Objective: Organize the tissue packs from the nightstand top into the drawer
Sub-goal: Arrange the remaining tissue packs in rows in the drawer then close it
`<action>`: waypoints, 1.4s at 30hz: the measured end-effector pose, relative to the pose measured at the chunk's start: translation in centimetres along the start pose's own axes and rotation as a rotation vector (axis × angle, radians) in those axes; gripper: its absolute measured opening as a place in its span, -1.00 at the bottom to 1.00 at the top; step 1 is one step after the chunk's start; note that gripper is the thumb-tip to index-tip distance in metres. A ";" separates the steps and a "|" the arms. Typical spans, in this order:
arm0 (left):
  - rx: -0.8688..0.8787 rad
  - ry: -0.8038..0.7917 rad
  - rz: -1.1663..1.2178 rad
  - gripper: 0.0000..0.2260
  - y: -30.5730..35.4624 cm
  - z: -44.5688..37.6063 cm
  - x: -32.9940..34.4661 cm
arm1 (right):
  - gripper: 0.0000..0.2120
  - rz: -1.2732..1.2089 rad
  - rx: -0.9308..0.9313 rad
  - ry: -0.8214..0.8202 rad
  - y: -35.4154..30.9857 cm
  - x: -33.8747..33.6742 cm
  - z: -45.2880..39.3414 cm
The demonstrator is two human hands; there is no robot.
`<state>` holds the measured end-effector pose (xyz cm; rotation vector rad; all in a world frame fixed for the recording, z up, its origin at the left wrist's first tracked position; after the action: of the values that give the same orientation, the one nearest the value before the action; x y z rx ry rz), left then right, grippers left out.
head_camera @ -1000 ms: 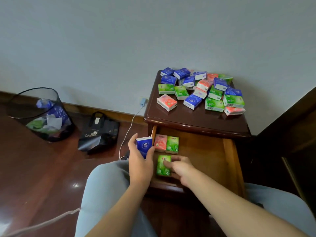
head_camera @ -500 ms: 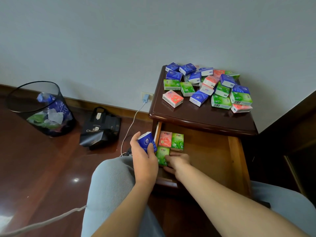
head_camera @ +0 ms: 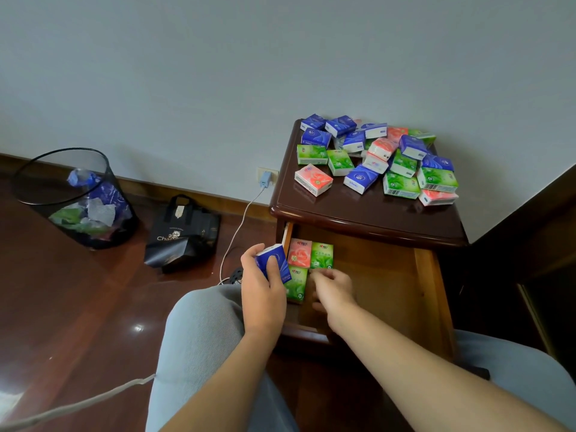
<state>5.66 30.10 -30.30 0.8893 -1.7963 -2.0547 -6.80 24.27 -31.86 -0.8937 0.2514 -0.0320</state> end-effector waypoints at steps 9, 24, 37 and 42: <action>0.071 -0.137 -0.208 -0.74 0.1 0.5 0.1 | -0.66 0.081 -0.255 -0.497 -2.0 -1.2 1.9; 0.104 -0.270 -0.699 -0.51 0.1 0.0 1.5 | -0.64 0.012 0.030 -0.160 2.1 -5.8 -2.4; 0.103 -0.256 -0.689 -0.52 0.1 0.1 1.4 | -0.11 0.506 -0.277 -0.243 2.6 -4.3 -3.6; 0.091 -0.256 -0.680 -0.50 0.0 0.1 1.3 | -0.06 0.683 -0.395 -0.140 2.6 -3.3 -3.4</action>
<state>4.57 29.38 -30.64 1.4845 -1.9023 -2.5985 -10.98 23.74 -35.29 -1.1553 0.4302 0.7326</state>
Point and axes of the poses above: each hand's wrist, its own z-axis away from the middle knuckle, its own x-axis out of the palm, y = z × x, the point moved 1 cm from there along -z, towards the middle knuckle, and after that the axes turned 5 degrees about -z, right-handed, at the moved point
